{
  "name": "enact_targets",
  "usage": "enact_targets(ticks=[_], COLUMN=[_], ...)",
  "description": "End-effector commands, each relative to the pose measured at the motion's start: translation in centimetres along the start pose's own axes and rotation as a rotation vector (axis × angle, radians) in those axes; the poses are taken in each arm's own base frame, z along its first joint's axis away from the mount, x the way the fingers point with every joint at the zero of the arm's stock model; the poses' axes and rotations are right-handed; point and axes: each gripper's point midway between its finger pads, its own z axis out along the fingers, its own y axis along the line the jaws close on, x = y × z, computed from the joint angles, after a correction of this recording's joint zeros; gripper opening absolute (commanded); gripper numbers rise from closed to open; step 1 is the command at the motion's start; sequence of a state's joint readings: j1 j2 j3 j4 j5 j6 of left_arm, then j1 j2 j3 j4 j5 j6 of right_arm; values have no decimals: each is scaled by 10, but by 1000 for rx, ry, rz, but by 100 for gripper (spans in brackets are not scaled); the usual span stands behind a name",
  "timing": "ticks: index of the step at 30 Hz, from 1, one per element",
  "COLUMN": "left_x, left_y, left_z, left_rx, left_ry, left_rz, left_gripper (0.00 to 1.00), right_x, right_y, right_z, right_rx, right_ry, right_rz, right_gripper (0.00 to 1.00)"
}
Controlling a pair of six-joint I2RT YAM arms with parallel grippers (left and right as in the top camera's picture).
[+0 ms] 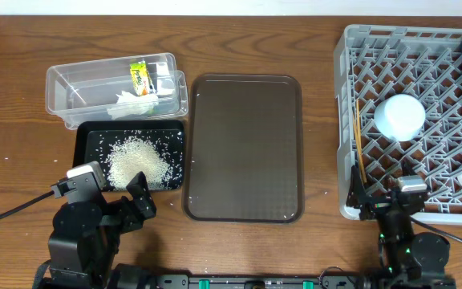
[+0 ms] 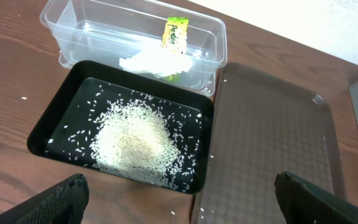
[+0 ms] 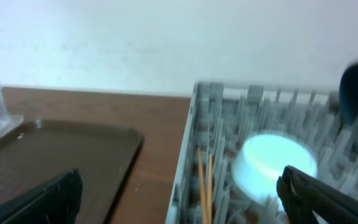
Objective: Sort waste into correct bins and load items into the dishwasher rack
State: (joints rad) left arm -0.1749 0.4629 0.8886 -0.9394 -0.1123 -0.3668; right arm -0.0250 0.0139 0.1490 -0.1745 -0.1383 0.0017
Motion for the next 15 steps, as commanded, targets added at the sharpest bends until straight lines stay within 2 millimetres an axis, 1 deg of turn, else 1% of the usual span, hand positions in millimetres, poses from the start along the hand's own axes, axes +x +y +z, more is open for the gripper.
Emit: enact_targets(ticks=[1, 3, 4, 6, 15], left_x=[1, 1, 1, 1, 1], left_y=[3, 3, 3, 3, 3], left_z=[1, 1, 1, 1, 1], left_rx=[-15, -15, -15, -15, -15], left_ry=[0, 0, 0, 0, 0], left_rz=[-3, -3, -3, -3, -3], left_gripper=[98, 98, 98, 98, 98], right_x=[6, 11, 17, 39, 40], right_y=[6, 8, 7, 7, 7], right_z=[6, 9, 10, 12, 12], right_rx=[-26, -29, -30, -38, -34], right_ry=[-49, -68, -57, 13, 20], right_rz=[-152, -233, -249, -245, -237], right_gripper=[99, 99, 99, 99, 99])
